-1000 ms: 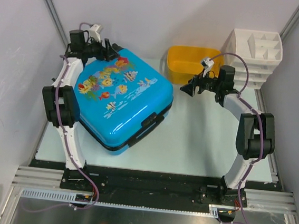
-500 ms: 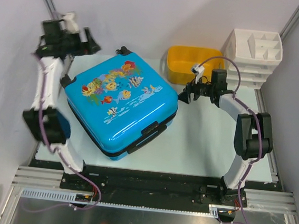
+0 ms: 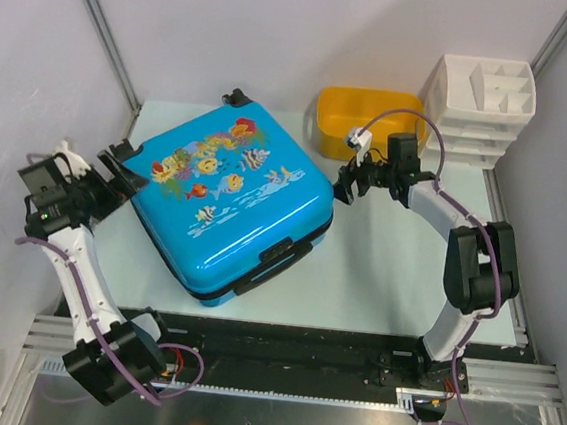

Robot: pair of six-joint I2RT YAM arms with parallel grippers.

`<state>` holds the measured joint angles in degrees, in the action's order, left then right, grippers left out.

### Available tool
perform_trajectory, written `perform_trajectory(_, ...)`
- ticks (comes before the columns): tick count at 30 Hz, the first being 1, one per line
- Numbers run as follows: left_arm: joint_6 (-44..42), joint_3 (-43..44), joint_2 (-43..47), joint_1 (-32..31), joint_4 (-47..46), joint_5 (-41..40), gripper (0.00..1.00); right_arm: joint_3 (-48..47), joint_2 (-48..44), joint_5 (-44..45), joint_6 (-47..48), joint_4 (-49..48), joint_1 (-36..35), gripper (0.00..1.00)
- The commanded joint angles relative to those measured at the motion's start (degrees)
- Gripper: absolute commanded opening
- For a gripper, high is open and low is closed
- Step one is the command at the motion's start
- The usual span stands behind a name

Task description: Open, take out, and arrange the luggage

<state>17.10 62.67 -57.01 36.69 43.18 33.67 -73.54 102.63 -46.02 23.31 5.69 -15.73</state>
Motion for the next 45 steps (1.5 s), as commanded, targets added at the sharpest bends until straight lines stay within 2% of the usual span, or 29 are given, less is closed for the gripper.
perform_trajectory(1,2.94,-5.10,-0.20,-0.12,-0.10,13.69,1.00,4.45,-3.83,-7.07,1.12,9.69,-5.98,0.81)
perform_trajectory(6,3.81,-6.69,-4.93,-4.68,-6.95,15.03,1.00,7.88,-6.30,-7.77,-0.19,9.78,-6.95,0.81)
perform_trajectory(10,7.85,-2.57,-13.35,-16.17,-16.69,12.83,0.96,9.03,-7.35,-6.72,-2.30,7.50,-6.78,0.81)
perform_trajectory(12,9.17,2.08,-18.11,-19.71,-20.74,12.47,0.93,9.20,-7.62,-6.36,-3.27,6.70,-6.25,0.81)
perform_trajectory(13,9.35,4.19,-23.27,-22.42,-21.29,11.34,0.90,9.11,-7.53,-6.28,-4.49,5.92,-5.99,0.81)
perform_trajectory(16,9.27,13.85,-31.72,-25.34,-22.35,11.94,0.84,9.20,-7.79,-6.10,-5.90,4.07,-5.72,0.81)
perform_trajectory(18,9.00,21.15,-38.85,-25.52,-22.35,14.05,0.81,9.29,-7.88,-5.92,-7.04,2.75,-6.50,0.81)
perform_trajectory(19,8.39,23.43,-40.61,-25.35,-22.35,14.31,0.79,9.29,-7.71,-5.66,-8.01,0.57,-6.95,0.81)
perform_trajectory(21,6.81,27.67,-42.56,-24.82,-22.44,14.41,0.80,9.20,-7.79,-5.05,-11.26,-2.16,-8.26,0.81)
perform_trajectory(25,2.94,30.05,-40.03,-22.02,-22.35,13.00,0.89,9.29,-8.84,-4.51,-17.24,-9.90,-11.17,0.82)
perform_trajectory(28,0.04,28.91,-35.46,-19.04,-22.00,12.48,0.92,9.29,-11.21,-4.87,-14.89,-6.07,-10.21,0.82)
perform_trajectory(32,-4.00,25.05,-28.87,-17.00,-20.42,8.18,0.93,9.47,-13.50,-6.71,-9.43,-0.34,-3.38,0.82)
perform_trajectory(36,-5.50,20.92,-22.89,-16.56,-19.54,5.00,0.94,9.38,-12.46,-5.75,-9.78,-5.07,0.86,0.81)
perform_trajectory(39,-4.63,18.98,-18.32,-16.65,-19.54,4.04,0.95,9.38,-9.74,-3.21,-10.65,-12.61,-0.26,0.78)
perform_trajectory(45,-4.97,16.17,-10.23,-16.65,-19.45,2.02,0.95,8.85,-5.43,-0.39,-11.27,-17.64,-7.29,0.75)
